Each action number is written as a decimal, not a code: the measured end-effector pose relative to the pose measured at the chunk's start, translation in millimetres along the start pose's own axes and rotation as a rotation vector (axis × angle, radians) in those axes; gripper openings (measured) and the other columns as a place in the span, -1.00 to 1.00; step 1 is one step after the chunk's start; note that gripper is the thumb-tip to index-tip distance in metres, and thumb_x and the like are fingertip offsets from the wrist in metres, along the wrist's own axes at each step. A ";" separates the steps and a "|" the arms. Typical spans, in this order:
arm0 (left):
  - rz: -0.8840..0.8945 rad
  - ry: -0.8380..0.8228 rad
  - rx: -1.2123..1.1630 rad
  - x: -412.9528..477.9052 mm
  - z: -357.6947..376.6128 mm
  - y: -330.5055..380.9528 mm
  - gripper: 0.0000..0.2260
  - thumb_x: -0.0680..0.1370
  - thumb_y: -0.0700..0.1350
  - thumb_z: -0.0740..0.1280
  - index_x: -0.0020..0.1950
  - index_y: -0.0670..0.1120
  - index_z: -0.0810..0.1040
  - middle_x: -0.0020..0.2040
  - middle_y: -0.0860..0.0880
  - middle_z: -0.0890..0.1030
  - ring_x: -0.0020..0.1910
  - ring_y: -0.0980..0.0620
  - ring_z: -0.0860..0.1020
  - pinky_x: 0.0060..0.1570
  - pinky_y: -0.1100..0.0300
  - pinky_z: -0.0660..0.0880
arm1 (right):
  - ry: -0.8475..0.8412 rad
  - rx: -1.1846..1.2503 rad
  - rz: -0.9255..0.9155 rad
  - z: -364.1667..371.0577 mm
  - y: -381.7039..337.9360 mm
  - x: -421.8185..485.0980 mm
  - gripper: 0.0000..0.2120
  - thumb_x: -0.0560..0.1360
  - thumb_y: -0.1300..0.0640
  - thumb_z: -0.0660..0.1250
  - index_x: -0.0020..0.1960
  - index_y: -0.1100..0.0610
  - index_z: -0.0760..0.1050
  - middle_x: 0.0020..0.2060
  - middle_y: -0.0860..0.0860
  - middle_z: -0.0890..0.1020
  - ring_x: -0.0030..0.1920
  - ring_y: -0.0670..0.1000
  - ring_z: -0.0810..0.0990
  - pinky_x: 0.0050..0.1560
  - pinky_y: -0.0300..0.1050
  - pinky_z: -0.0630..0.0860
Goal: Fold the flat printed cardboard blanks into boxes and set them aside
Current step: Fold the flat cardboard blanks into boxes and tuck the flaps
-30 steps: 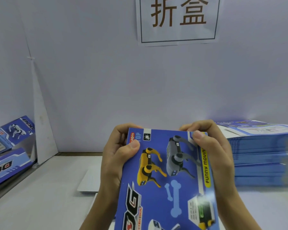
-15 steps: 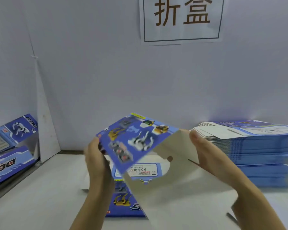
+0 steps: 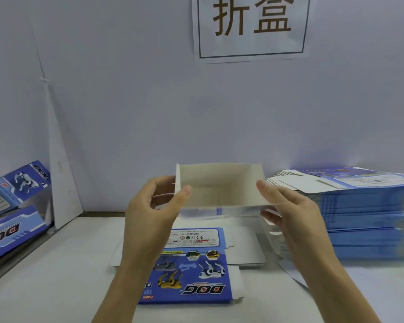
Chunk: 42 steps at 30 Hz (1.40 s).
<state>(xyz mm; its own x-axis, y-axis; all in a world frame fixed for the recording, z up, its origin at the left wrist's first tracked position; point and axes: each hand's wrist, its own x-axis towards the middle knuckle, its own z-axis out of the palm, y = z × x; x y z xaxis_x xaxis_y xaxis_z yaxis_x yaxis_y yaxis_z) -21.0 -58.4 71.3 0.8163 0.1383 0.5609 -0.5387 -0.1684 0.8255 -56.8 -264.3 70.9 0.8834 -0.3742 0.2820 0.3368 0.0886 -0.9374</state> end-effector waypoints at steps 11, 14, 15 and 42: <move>-0.661 -0.220 -0.570 13.8 1.1 -42.5 -0.81 0.60 -0.19 0.25 -0.07 -0.14 0.65 -0.21 -0.08 0.71 -0.40 0.10 0.62 -0.42 0.28 0.55 | -0.151 0.450 0.611 -25.0 18.3 19.4 -0.83 0.27 0.21 0.42 -0.18 0.28 0.62 -0.31 0.14 0.63 -0.59 -0.06 0.41 -0.66 -0.30 0.34; -0.790 -0.250 -0.705 9.8 5.6 -45.1 -0.88 0.41 -0.16 0.37 -0.14 -0.17 0.66 -0.18 -0.17 0.71 -0.36 0.02 0.66 -0.48 0.25 0.56 | -0.108 0.476 0.635 -29.2 22.9 23.0 -0.87 0.36 0.24 0.34 -0.32 0.26 0.60 -0.37 0.13 0.62 -0.64 -0.11 0.32 -0.73 -0.36 0.20; -0.877 -0.290 -0.775 6.4 8.7 -46.0 -0.83 0.34 -0.18 0.39 -0.12 -0.22 0.64 -0.16 -0.21 0.70 -0.34 -0.04 0.68 -0.50 0.22 0.57 | -0.079 0.487 0.646 -31.2 27.0 25.1 -0.85 0.43 0.27 0.30 -0.30 0.24 0.54 -0.42 0.10 0.59 -0.66 -0.13 0.30 -0.76 -0.36 0.14; -0.697 -0.211 -0.845 -0.6 26.3 -44.5 -0.78 0.35 -0.21 0.36 -0.03 -0.23 0.56 -0.13 -0.18 0.71 -0.25 -0.02 0.70 -0.43 0.27 0.58 | 0.124 0.465 0.358 -26.7 46.3 28.3 -0.77 0.61 0.01 0.22 -0.05 0.17 0.48 -0.25 0.09 0.61 -0.30 0.02 0.64 -0.35 -0.15 0.53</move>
<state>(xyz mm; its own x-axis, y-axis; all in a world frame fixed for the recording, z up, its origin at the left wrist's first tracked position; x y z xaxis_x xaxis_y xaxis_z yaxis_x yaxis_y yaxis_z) 8.0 -76.6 32.5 0.9712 -0.2381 0.0027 0.1476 0.6111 0.7777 -24.9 -295.4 30.0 0.9331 -0.3490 -0.0869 0.1573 0.6132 -0.7741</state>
